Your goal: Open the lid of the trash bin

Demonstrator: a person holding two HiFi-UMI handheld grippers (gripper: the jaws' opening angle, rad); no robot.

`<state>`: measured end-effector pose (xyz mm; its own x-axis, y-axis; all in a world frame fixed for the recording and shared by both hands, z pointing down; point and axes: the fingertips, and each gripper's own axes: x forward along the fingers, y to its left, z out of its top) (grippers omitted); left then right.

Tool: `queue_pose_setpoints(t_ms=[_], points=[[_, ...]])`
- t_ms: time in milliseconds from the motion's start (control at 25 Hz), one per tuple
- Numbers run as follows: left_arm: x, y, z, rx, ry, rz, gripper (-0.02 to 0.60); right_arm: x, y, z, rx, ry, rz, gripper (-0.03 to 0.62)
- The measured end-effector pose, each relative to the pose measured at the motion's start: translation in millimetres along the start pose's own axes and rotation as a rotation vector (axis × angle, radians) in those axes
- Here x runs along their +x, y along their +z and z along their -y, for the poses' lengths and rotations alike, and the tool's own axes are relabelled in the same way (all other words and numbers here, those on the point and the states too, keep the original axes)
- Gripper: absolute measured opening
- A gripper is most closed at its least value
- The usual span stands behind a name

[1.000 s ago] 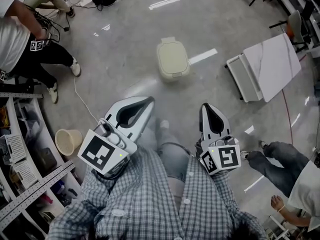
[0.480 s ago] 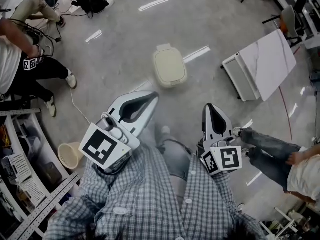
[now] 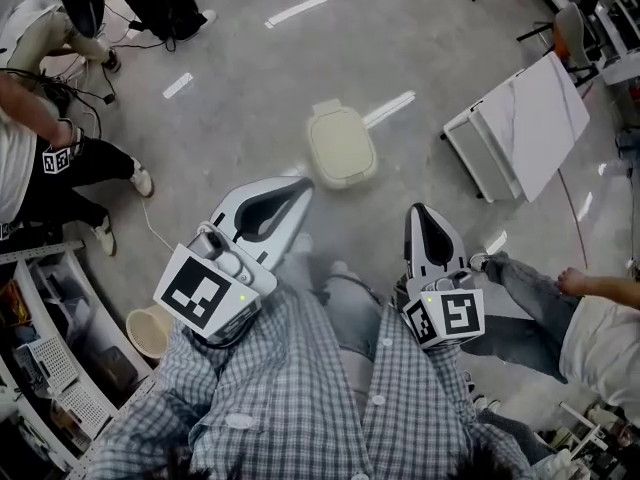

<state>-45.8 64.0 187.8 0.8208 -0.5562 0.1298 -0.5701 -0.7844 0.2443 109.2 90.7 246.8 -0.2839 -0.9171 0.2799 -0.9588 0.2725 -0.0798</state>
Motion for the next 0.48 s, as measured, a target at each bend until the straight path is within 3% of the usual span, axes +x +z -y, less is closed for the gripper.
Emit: queue_pose_setpoints(t_ms=[160, 480], points=[[4, 4, -9, 0.010, -0.037, 0.018, 0.005, 6, -3, -3, 0.007, -0.030, -0.004, 0.018], [10, -7, -26, -0.016, -0.067, -0.022, 0.005, 15, -13, -8, 0.014, -0.066, -0.043, 0.018]])
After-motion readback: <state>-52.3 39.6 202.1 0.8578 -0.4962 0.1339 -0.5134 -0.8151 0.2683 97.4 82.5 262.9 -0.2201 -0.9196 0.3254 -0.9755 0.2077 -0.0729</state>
